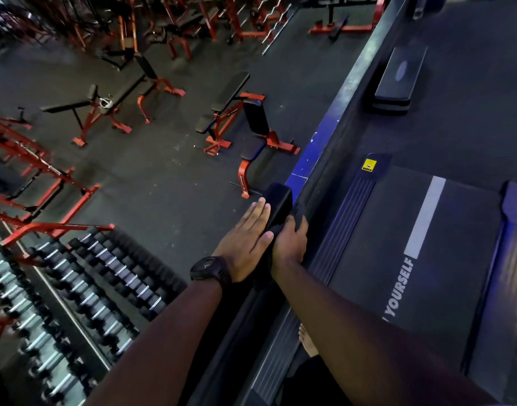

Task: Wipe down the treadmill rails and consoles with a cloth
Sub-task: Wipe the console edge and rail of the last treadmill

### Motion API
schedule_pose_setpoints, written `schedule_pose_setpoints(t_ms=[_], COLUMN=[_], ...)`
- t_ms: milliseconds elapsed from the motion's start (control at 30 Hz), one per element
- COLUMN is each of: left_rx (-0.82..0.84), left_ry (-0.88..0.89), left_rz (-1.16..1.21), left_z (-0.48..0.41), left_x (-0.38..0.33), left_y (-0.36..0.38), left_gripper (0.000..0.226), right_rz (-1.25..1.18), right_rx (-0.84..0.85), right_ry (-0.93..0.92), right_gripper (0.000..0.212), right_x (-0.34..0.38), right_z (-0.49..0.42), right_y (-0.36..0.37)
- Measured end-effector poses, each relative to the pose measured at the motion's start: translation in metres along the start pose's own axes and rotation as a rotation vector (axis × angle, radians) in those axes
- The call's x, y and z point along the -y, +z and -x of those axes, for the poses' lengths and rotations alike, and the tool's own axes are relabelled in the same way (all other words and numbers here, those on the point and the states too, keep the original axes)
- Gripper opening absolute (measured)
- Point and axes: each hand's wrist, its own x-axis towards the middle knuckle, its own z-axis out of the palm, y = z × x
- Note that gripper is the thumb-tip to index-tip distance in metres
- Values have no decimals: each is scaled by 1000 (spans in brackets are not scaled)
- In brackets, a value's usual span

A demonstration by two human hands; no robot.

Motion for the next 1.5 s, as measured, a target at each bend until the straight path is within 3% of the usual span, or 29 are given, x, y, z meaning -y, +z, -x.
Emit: schedule_pose_setpoints(t_ms=[67,200,233,367,533,700,833,867,933,1033,1067,1200,1267,1400,1500], left_rx=[3,-12,-6,-16,-35,-33,-73,-73,-63,-62,-61,-78,-75,-80,-93], left_ry=[-9,-4,-5,9,-8,-8,-22,-38,-55,-52,-59,-70,-77,-93,-91], left_rz=[5,44,40,12,23,4,69,88,91,75,73,89,87,51,64], left_z=[1,3,4,11,11,17,18,20,25,30,32,37,40,47,50], left_x=[0,1,1,1,3,0,5,5,4,-1,-1,1,1,0,1], left_y=[0,-1,-1,2,3,4,4,5,5,6,6,7,8,11,12], left_gripper=[62,67,66,72,74,75,72,72,74,74,74,72,72,72,70], right_rz=[35,32,28,-10,45,34,84,72,29,29,67,52,6,77,100], right_rx=[29,46,30,39,19,9,51,47,18,16,46,91,45,52,125], right_ry=[-22,-356,-327,76,-342,38,-382,-415,-326,-15,-3,-377,-362,-47,-376], right_gripper=[44,47,47,47,48,45,54,55,55,51,52,57,53,52,58], right_x=[-5,2,5,-6,-1,-6,-8,-5,-4,-15,-19,-14,-9,-26,-28], right_z=[13,20,11,-2,21,5,35,31,14,10,17,33,19,25,43], right_y=[-2,-2,0,-2,0,0,-3,-1,3,-1,-2,-3,2,-3,-8])
